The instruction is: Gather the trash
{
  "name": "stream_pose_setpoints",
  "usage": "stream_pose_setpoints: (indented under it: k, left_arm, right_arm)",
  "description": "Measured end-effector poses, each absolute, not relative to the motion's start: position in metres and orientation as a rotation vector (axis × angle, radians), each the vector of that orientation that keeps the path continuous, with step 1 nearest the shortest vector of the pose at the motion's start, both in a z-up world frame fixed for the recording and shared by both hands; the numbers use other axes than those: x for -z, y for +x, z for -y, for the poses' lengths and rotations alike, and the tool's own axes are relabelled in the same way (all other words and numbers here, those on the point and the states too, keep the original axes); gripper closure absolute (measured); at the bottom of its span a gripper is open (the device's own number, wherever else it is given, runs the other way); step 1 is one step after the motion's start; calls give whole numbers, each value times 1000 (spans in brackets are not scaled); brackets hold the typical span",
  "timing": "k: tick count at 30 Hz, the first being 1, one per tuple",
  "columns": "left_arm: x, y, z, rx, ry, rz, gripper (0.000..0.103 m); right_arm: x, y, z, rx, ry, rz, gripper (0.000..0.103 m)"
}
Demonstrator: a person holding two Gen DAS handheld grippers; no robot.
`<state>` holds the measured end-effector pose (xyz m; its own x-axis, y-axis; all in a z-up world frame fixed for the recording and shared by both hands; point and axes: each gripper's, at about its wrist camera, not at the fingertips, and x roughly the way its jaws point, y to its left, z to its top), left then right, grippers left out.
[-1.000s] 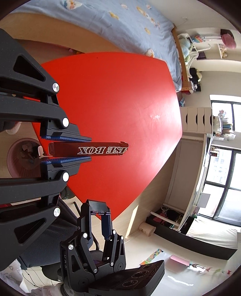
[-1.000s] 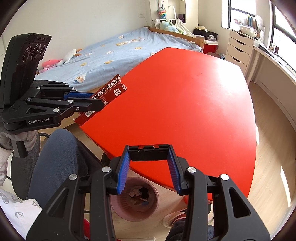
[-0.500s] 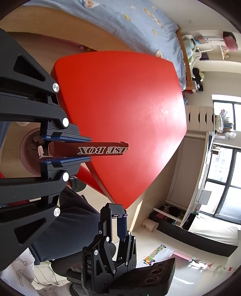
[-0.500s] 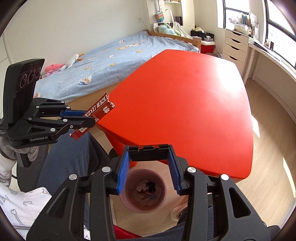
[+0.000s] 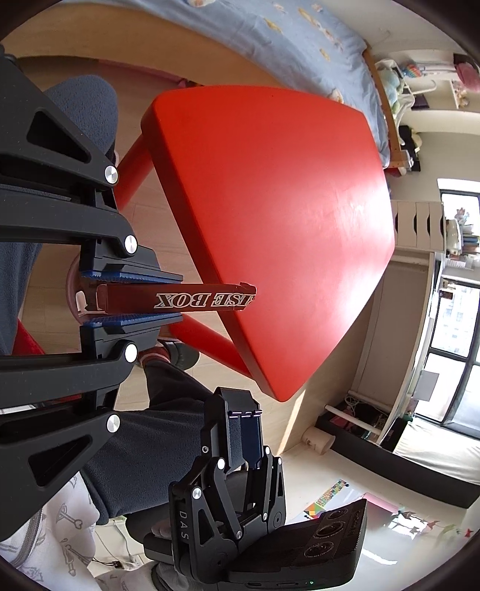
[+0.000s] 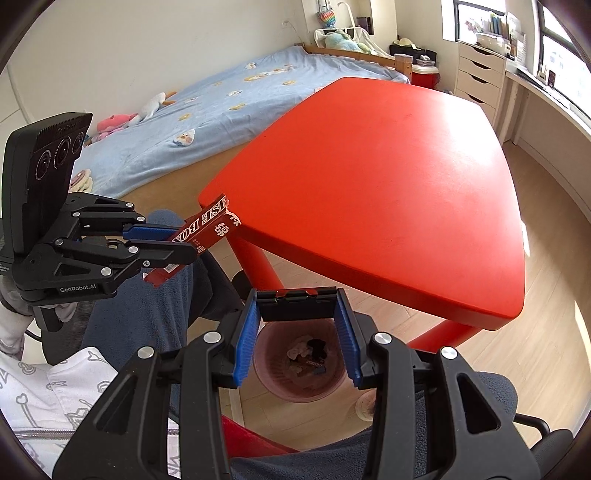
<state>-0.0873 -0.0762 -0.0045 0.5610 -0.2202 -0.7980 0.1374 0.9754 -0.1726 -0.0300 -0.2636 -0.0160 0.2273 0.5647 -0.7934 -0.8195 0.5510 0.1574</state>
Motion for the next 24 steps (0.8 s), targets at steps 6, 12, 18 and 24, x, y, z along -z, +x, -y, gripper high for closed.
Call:
stream_pose_setpoints:
  k: [6, 12, 18, 24]
  left_arm:
    - [12, -93, 81, 233, -99, -980, 89]
    - [16, -92, 84, 241, -103, -997, 89]
    - [20, -88, 83, 246, -102, -1008, 74]
    - [19, -88, 76, 207, -119, -979, 12]
  right_arm:
    - [29, -37, 264, -985, -321, -969, 63]
    - [34, -40, 263, -996, -321, -987, 63]
    - [34, -38, 265, -997, -311, -993, 33]
    - [34, -32, 268, -965, -286, -1001, 7]
